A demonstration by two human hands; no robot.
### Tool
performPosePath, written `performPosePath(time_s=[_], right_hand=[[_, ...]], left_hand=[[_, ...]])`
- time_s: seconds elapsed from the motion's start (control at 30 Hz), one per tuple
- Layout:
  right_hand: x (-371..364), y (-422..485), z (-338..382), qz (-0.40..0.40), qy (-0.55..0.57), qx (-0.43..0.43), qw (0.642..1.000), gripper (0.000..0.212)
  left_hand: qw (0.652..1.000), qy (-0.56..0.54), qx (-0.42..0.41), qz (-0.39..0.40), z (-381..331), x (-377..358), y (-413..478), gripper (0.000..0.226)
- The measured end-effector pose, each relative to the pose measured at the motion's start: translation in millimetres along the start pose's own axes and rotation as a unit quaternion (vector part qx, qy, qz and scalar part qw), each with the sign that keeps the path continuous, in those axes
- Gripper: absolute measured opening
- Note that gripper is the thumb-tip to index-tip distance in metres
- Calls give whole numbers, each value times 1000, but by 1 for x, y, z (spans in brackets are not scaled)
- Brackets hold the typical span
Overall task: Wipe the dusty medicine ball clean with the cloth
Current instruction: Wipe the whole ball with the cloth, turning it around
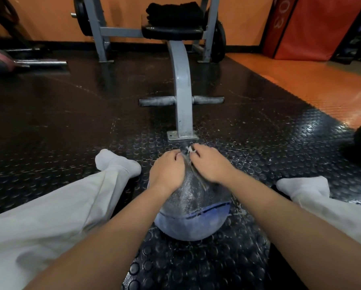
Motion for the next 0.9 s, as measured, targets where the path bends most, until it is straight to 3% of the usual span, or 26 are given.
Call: performPosePath(time_s=[0.07,0.17,0.3,0.37,0.47,0.57,0.63,0.73,0.9], right_hand=[[7,27,0,57,62,-55,995,30],[2,30,7,59,52,-69,994,29],[-27,-30,27,-142,-103,-31,984,55],[-33,-50,31,-192,-118,11,974,59],[-20,-31,26,-118,-82,-31,989,43],[0,19,19,21,13,-92,995,32],[-2,45,16,79,11,-91,993,28],[-5,53,13,84,6,-103,991,31],[-4,0,13,-9,-5,-109,994,42]], left_hand=[[1000,-10,9,-8,-10,2,-6,44],[999,-6,33,5,-6,4,-1,45],[997,0,33,65,-3,18,16,37],[996,-30,2,82,-3,22,21,29],[994,-50,25,96,-2,17,24,24],[998,-23,9,50,-1,11,12,34],[999,-30,8,24,-5,9,-1,41],[999,-24,21,9,-10,7,-7,43],[997,-31,47,46,-8,9,15,41]])
Point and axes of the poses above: each hand's wrist, its own y-axis towards the middle knuckle, its own x-axis out of the back of the hand, z = x × y, the point moved 1 cm from there along y, towards the middle knuckle, and after that the axes turned 11 degrees about -x, right-handed, at the moved point
